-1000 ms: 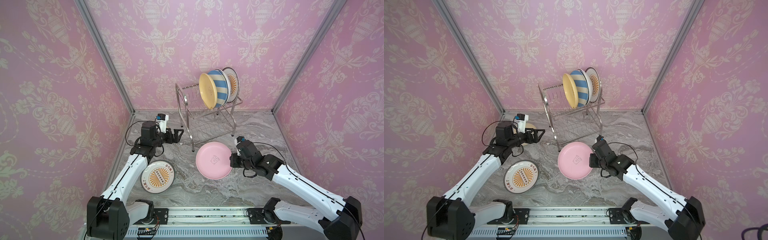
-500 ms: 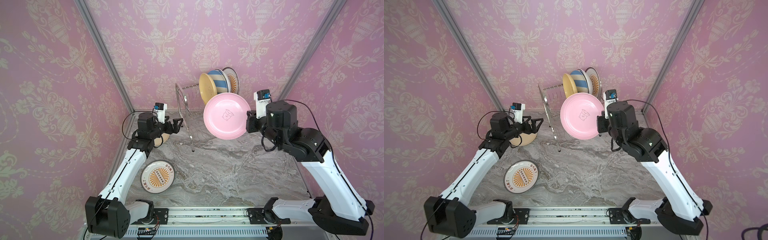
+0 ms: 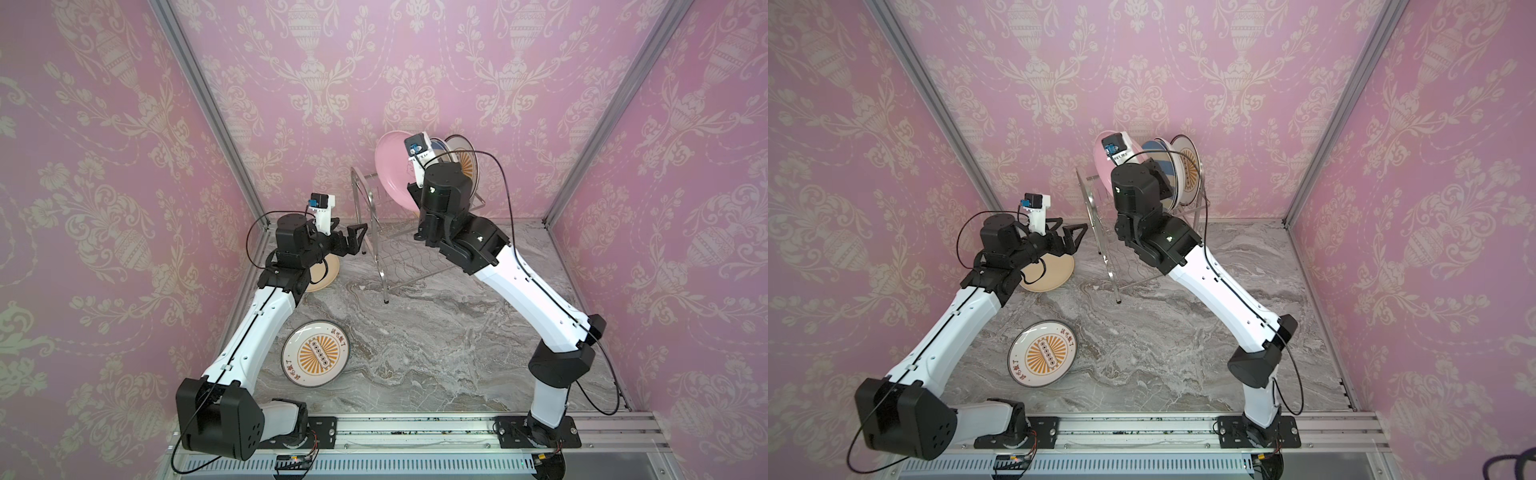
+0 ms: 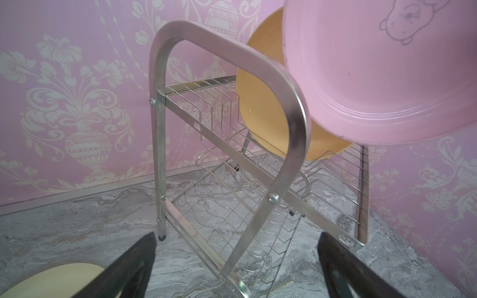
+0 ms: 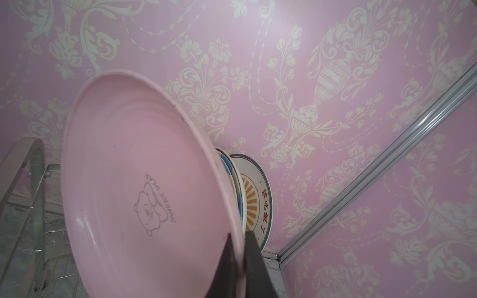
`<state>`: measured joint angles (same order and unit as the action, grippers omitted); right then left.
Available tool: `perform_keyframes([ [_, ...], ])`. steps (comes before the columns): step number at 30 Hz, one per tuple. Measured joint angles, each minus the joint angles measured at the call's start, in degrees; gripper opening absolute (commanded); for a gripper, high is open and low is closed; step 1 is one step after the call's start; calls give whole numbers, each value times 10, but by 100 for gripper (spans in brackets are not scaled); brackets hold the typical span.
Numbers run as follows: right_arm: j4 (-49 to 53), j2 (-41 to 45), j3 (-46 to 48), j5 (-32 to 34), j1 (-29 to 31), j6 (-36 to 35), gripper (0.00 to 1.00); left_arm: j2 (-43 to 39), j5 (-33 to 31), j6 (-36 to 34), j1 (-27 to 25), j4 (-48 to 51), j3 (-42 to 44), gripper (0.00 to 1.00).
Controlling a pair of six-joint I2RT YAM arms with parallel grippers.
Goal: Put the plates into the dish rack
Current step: 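Lift the pink plate and carry it up to the rack with the right gripper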
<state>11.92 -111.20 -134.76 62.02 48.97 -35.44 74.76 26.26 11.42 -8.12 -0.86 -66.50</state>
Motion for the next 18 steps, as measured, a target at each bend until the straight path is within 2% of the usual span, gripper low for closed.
perform_keyframes([
  [3,-88,-74,-62,30,0,-99,0,1,2,0,0,0,0,99],
  [8,-146,-156,-160,50,-6,-179,0,-1,4,0,1,-2,14,99],
  [12,-137,-159,-165,56,-21,-168,0,-2,6,0,10,-2,25,99],
  [18,-107,-139,-126,53,-42,-95,0,-7,7,0,20,-3,32,99],
])
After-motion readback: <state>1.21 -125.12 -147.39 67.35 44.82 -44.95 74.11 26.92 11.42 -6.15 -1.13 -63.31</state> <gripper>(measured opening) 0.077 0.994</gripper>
